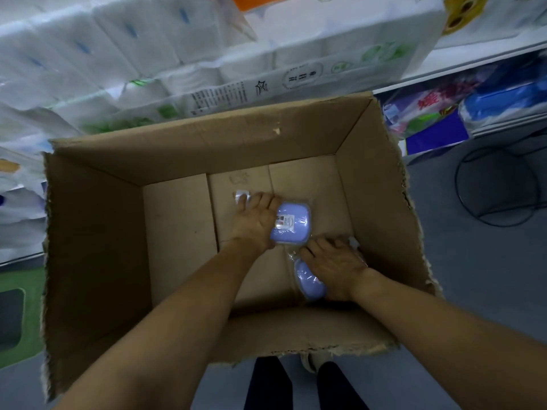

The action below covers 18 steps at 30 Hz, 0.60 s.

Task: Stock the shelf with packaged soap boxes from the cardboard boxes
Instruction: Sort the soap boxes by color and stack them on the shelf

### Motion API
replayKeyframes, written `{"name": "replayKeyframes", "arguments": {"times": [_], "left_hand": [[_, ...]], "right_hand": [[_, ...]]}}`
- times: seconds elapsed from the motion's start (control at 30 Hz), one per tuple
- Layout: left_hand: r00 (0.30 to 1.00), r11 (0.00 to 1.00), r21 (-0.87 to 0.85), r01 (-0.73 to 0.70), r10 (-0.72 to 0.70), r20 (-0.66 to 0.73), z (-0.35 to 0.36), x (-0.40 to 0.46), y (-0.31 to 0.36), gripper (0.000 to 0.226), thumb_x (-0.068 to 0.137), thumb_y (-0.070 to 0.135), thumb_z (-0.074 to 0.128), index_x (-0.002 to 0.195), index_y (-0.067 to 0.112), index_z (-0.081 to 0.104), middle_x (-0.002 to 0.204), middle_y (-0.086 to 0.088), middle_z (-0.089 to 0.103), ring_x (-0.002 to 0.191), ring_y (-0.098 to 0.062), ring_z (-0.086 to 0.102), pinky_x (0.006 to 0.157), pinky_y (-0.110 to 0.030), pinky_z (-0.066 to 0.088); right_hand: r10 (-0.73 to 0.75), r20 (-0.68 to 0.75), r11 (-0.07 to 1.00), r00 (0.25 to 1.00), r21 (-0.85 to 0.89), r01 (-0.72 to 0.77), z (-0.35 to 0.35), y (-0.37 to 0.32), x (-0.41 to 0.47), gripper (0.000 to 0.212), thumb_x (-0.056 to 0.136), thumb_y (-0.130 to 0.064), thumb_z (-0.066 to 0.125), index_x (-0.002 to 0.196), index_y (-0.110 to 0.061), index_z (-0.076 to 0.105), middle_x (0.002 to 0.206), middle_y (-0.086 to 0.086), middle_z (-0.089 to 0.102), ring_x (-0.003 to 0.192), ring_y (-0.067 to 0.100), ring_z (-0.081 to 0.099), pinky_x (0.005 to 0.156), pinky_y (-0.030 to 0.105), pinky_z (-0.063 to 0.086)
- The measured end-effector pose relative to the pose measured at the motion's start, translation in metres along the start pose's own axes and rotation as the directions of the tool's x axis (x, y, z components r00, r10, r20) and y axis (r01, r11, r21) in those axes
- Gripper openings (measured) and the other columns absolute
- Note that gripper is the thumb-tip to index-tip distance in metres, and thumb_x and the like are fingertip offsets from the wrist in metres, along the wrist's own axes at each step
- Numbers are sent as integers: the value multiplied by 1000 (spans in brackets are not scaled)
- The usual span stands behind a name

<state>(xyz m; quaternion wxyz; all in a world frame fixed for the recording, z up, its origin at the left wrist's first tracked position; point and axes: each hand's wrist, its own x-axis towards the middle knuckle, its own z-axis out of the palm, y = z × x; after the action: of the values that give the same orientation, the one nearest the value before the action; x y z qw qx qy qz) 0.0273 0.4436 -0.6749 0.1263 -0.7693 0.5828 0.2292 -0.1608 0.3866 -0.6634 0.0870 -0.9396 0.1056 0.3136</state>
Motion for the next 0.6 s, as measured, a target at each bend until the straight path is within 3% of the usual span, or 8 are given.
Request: {"name": "replayKeyframes", "arguments": {"times": [0.1, 0.2, 0.37, 0.5, 0.6], "left_hand": [[997, 997, -21, 74, -75, -35, 6, -7, -8, 96, 68, 52, 78, 144, 19, 29, 138, -2, 40, 128, -24, 40, 109, -39, 25], [965, 934, -253, 253, -263, -6, 3, -26, -25, 91, 65, 53, 81, 137, 18, 38, 132, -4, 45, 123, -26, 44, 103, -37, 34], [824, 581, -705, 407, -566, 9, -26, -78, -36, 82, 58, 48, 88, 122, 13, 49, 118, -4, 53, 105, -25, 56, 87, -35, 47], [778, 357, -855, 377, -622, 83, -70, -112, -35, 83, 41, 61, 86, 107, 19, 56, 102, 1, 66, 87, -19, 65, 78, -41, 57], [778, 362, -893, 269, -628, -20, -118, -140, -27, 62, 44, 49, 90, 91, 24, 58, 88, 6, 67, 77, -12, 66, 74, -39, 57]], "right_hand": [[32, 7, 995, 999, 93, -32, -6, 2, 1, 90, 77, -45, 71, 146, -13, 24, 145, 9, 31, 133, 27, 31, 103, 40, 32], [82, 26, 952, 996, 293, -86, -24, 6, -5, 95, 76, -52, 71, 149, -14, 22, 149, 6, 30, 136, 25, 30, 109, 37, 29], [343, -30, 701, 939, 673, -234, -71, 8, -19, 94, 71, -47, 76, 147, -17, 28, 140, 5, 42, 126, 23, 42, 101, 32, 40], [414, -75, 552, 907, 813, -185, -130, 9, -36, 86, 61, -50, 75, 135, -20, 45, 126, 0, 56, 112, 18, 55, 95, 34, 47], [419, -178, 525, 890, 847, -78, -174, 8, -58, 80, 51, -60, 64, 121, -22, 53, 115, -2, 61, 102, 16, 60, 91, 39, 51]]}}
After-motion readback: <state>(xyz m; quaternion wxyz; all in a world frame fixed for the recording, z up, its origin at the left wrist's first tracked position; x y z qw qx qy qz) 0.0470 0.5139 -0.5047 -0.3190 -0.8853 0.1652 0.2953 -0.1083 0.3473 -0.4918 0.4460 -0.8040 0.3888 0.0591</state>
